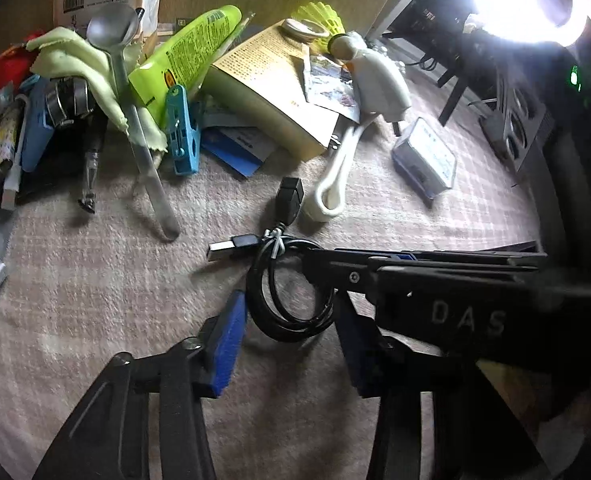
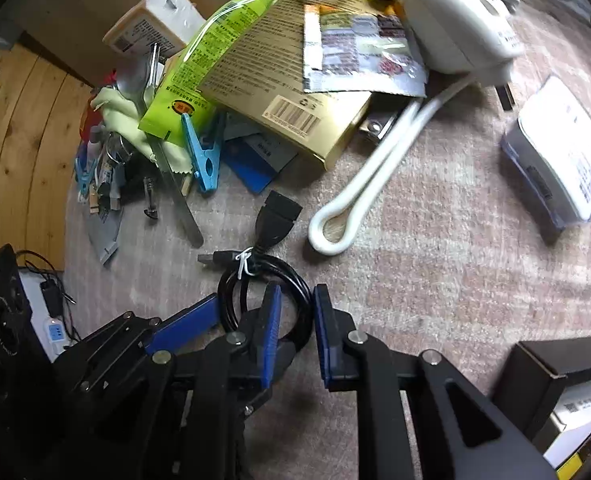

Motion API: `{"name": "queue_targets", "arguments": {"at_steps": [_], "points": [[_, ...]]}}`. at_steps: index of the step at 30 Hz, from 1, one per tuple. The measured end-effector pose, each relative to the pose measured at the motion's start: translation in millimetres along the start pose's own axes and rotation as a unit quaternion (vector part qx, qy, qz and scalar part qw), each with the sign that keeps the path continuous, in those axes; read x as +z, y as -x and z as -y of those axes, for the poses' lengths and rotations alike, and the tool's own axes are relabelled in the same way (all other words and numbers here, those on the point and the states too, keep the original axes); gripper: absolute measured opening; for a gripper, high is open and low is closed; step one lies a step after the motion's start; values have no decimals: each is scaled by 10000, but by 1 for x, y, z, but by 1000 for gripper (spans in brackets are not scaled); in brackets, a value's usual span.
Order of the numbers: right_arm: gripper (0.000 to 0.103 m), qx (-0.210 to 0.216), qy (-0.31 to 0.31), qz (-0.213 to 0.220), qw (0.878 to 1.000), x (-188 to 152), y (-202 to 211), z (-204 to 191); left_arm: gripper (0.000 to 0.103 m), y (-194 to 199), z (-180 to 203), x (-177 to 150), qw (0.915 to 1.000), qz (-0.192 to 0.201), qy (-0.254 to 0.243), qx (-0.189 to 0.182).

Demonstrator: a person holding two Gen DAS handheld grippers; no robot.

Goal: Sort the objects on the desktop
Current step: 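Grasp the coiled black cable with the right gripper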

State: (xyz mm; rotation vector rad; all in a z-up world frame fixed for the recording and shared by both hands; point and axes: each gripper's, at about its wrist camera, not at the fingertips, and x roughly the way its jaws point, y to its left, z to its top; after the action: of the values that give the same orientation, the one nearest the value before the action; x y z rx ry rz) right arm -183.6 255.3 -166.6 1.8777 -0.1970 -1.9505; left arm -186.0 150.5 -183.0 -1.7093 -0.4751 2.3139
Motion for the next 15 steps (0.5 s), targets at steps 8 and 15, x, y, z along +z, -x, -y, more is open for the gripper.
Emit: {"name": "queue_targets", "arguments": {"at_steps": [8,15], "points": [[14,188,32,150,9997,-23,23,4,37,14,17,-13,9999,100,-124,-14],[14,313,-34,336,9989,-49,52,10,37,31,44,-25,9991,234,-340,-101]]}}
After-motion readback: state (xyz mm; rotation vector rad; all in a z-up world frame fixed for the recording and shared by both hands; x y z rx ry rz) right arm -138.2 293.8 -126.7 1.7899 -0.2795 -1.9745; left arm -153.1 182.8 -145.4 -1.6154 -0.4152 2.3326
